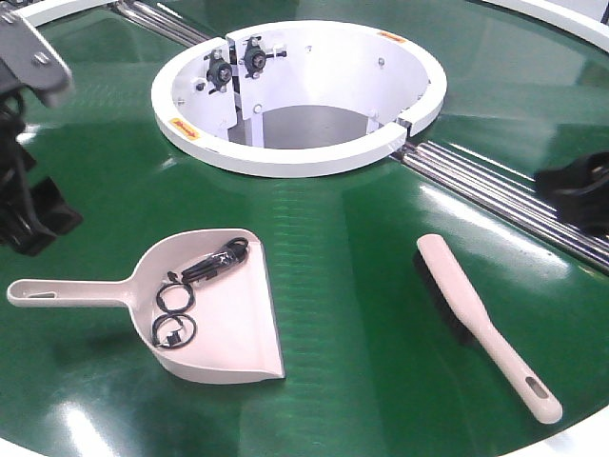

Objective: Clean and inspect green conveyor with broom and dustpan

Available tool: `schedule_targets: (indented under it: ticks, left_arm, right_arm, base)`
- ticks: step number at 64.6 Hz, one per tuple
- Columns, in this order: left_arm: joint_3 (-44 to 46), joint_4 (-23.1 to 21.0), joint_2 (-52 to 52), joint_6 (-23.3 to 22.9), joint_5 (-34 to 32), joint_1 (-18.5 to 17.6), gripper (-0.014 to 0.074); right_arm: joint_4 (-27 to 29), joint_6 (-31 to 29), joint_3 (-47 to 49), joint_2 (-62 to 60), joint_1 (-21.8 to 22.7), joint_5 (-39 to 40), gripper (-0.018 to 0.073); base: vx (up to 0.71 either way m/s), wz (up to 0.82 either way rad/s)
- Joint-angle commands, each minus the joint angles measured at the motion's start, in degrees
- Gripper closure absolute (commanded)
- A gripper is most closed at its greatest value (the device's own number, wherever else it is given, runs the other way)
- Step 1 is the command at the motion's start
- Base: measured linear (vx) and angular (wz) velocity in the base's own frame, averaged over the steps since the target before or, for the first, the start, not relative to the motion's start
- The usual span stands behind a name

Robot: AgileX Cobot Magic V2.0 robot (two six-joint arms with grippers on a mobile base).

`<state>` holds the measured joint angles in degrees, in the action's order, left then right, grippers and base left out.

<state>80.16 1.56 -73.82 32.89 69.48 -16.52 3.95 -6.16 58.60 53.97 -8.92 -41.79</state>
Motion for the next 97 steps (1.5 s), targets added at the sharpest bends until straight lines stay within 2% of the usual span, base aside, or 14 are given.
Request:
schedule_targets:
  ticks: [1, 6, 16, 23, 34, 46, 55, 64, 69, 74, 81, 97]
  left_arm:
    - [1.6, -2.0, 5.3, -6.4, -3.2, -0.3, 0.0074]
    - [0.9, -3.8, 7.8, -9.0, -4.5, -0.3, 0.0074]
    - [-7.9, -5.1, 15.2, -10.9, -13.2, -0.3, 0.0074]
    - [-17.9, -6.9, 22.6, -12.3, -23.2, -0.3, 0.0074]
    - [-38.8, -8.1, 38.6, -12.3, -41.5, -0.3, 0.0074]
    - [-58.4, -8.9, 54.2, -13.3, -55.0, -0.3, 0.0074]
    - [-67.0, -9.0, 61.1, -13.3, -65.6, -0.3, 0.0074]
    - [-68.3, -9.0, 62.2, -13.4, -67.2, -0.3, 0.0085]
    - [-68.2, -9.0, 62.2, -13.6, -66.7, -0.3, 0.0160]
    - [-67.6, -9.0, 62.2, -13.6, -65.5, -0.3, 0.0307]
    - [-66.9, -9.0, 62.2, -13.7, -63.9, -0.3, 0.0595]
    - [-67.0, -9.0, 62.2, -13.7, -66.6, -0.3, 0.0604]
  right_arm:
    - [0.1, -1.2, 0.1, -5.0, 0.2, 7.8, 0.0048]
    - [-0.6, -1.6, -2.7, -9.1, 0.2, 11.7, 0.0048]
    - [-0.6, -2.2, -11.9, -18.0, 0.2, 18.7, 0.0048]
    - [1.1, -2.2, -19.2, -24.7, -0.9, 24.4, 0.0051]
    - [0.6, -5.5, -29.9, -35.6, -6.8, 31.5, 0.0051]
    - [1.1, -5.8, -40.3, -41.7, -7.2, 44.5, 0.0051]
    - [1.7, -5.6, -46.3, -41.7, -7.2, 50.7, 0.0051]
    - [5.0, -5.5, -48.2, -41.7, -7.2, 52.0, 0.0076]
    - [7.6, -5.5, -48.2, -41.7, -7.2, 51.8, 0.0173]
    - [8.5, -5.7, -48.2, -41.7, -7.2, 51.4, 0.0327]
    - [8.4, -6.2, -48.2, -41.7, -7.2, 50.7, 0.0576]
    - [8.5, -6.1, -48.2, -41.7, -7.2, 52.5, 0.0568]
  base:
    - [0.00, 0.00]
    - [0.00, 0.00]
    - [0.00, 0.00]
    - [0.00, 0.00]
    - [0.00, 0.00]
    - [0.00, 0.00]
    - [0.00, 0.00]
    - [0.00, 0.00]
    - [0.00, 0.00]
    - [0.00, 0.00]
    - [0.00, 0.00]
    - [0.00, 0.00]
